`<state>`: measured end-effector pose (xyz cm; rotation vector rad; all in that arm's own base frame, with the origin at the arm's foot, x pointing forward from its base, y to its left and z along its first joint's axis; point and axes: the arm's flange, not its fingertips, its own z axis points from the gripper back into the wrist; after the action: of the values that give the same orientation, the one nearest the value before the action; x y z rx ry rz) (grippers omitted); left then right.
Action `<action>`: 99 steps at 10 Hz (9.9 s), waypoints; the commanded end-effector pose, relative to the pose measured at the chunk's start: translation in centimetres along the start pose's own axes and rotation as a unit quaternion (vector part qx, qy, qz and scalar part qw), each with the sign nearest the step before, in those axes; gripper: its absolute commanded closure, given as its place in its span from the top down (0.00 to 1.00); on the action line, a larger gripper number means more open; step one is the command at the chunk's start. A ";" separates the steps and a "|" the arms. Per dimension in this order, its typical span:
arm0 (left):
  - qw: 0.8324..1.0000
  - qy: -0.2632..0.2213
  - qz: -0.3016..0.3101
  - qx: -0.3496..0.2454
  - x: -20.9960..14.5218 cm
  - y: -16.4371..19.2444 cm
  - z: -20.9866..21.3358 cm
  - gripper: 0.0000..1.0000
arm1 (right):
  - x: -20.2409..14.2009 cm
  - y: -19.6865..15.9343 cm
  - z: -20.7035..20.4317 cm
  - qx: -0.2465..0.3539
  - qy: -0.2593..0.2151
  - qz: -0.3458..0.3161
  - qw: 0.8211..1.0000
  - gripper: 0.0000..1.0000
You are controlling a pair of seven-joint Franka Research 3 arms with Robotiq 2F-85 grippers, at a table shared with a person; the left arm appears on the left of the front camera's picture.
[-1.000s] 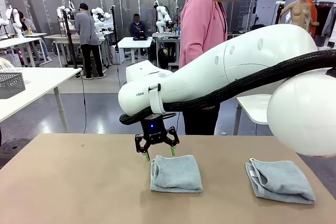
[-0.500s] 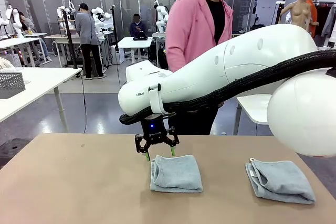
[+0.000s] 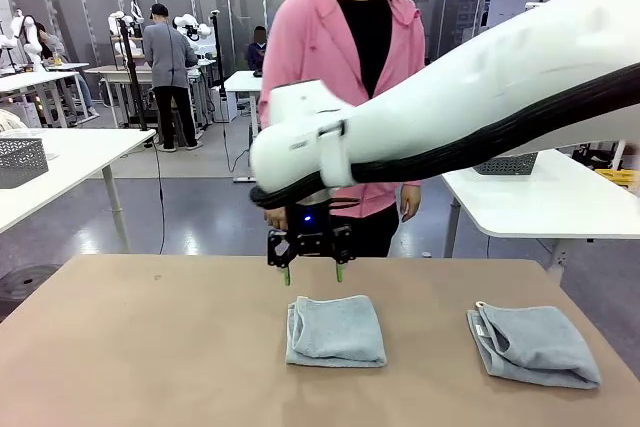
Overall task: Fold the towels and place them in the basket.
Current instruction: Stack the folded Towel with hook on the right side of the table.
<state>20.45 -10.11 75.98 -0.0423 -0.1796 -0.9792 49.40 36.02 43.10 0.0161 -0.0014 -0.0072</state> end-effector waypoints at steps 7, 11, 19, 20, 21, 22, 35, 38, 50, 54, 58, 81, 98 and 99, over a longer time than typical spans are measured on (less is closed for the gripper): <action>1.000 0.002 -0.003 0.007 -0.1 0.1 0.1 1.00 | -0.2 -18.8 -10.8 0.283 -0.043 0.010 0.958 1.00; 1.000 0.002 -0.003 0.007 -0.1 0.1 0.1 1.00 | 1.2 -19.0 -13.8 0.334 -0.046 0.005 0.941 1.00; 1.000 0.002 -0.003 0.007 -0.1 0.1 0.1 1.00 | 2.7 -16.9 -16.2 0.352 -0.009 -0.007 0.936 1.00; 1.000 0.002 -0.003 0.007 -0.1 0.1 0.1 1.00 | 2.6 -16.8 -16.2 0.359 -0.014 -0.006 0.933 0.71; 1.000 0.002 -0.003 0.007 -0.1 0.1 0.1 1.00 | 2.5 -16.8 -16.2 0.360 -0.017 -0.008 0.933 0.43; 1.000 0.002 -0.003 0.007 -0.1 0.1 0.1 1.00 | 2.4 -16.7 -16.2 0.357 -0.017 -0.008 0.934 0.11; 1.000 0.002 -0.003 0.007 -0.1 0.1 0.1 1.00 | 2.3 -16.4 -15.6 0.343 -0.009 -0.002 0.939 0.00; 1.000 0.002 -0.003 0.007 -0.1 0.1 0.1 1.00 | 1.7 -15.8 -10.3 0.299 -0.047 0.054 0.952 0.06; 1.000 0.002 -0.003 0.007 -0.1 0.1 0.1 1.00 | -3.1 -32.9 6.8 0.199 -0.100 0.150 0.963 0.06; 1.000 0.002 -0.003 0.007 -0.1 0.1 0.1 1.00 | -2.2 -38.8 5.1 0.201 -0.125 0.153 0.959 0.06; 1.000 0.002 -0.003 0.007 -0.1 0.1 0.1 1.00 | -1.3 -41.2 2.2 0.180 -0.124 0.153 0.964 0.06; 1.000 0.002 -0.003 0.007 -0.1 0.1 0.1 1.00 | -3.2 -42.1 0.3 -0.041 -0.072 0.097 0.992 1.00; 1.000 0.002 -0.003 0.007 -0.1 0.1 0.1 1.00 | -22.3 -42.0 31.5 0.082 -0.170 0.225 0.956 1.00; 1.000 0.002 -0.003 0.007 -0.1 0.1 0.1 1.00 | -23.5 -41.2 31.6 0.065 -0.175 0.235 0.954 1.00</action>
<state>20.47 -10.09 75.98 -0.0437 -0.1795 -0.9806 26.04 -6.36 75.18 0.1793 -0.3516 0.4437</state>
